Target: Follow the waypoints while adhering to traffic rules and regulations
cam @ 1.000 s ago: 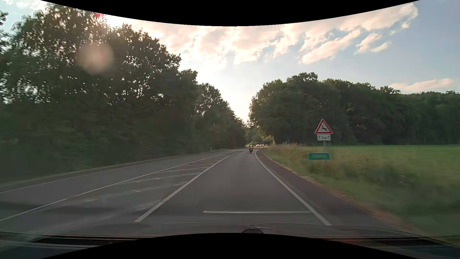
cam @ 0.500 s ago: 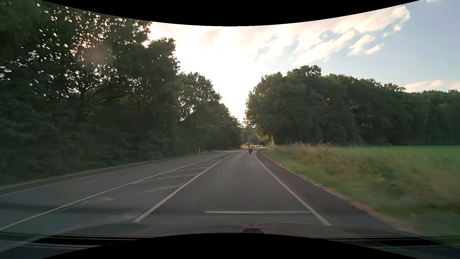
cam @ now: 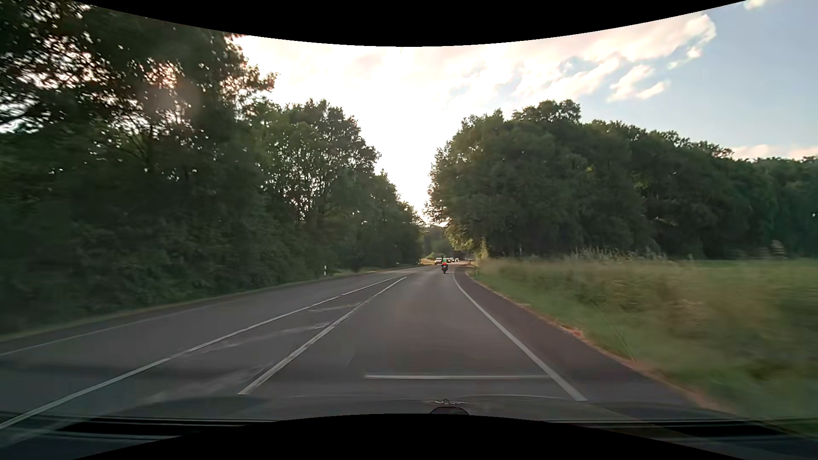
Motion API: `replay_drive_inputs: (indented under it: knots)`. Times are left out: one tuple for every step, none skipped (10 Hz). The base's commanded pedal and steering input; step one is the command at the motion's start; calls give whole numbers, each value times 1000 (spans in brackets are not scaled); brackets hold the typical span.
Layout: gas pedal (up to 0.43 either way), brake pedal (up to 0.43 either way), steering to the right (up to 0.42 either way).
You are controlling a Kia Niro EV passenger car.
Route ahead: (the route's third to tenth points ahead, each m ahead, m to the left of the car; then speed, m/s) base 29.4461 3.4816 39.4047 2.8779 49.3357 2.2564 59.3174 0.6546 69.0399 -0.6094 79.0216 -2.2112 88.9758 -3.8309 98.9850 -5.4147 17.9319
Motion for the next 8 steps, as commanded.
replay_drive_inputs:
  knots:
    - [189,0,11]
    - [189,0,11]
    - [189,0,11]
    - [189,0,11]
    - [189,0,11]
    - [189,0,11]
    - [189,0,11]
    - [189,0,11]
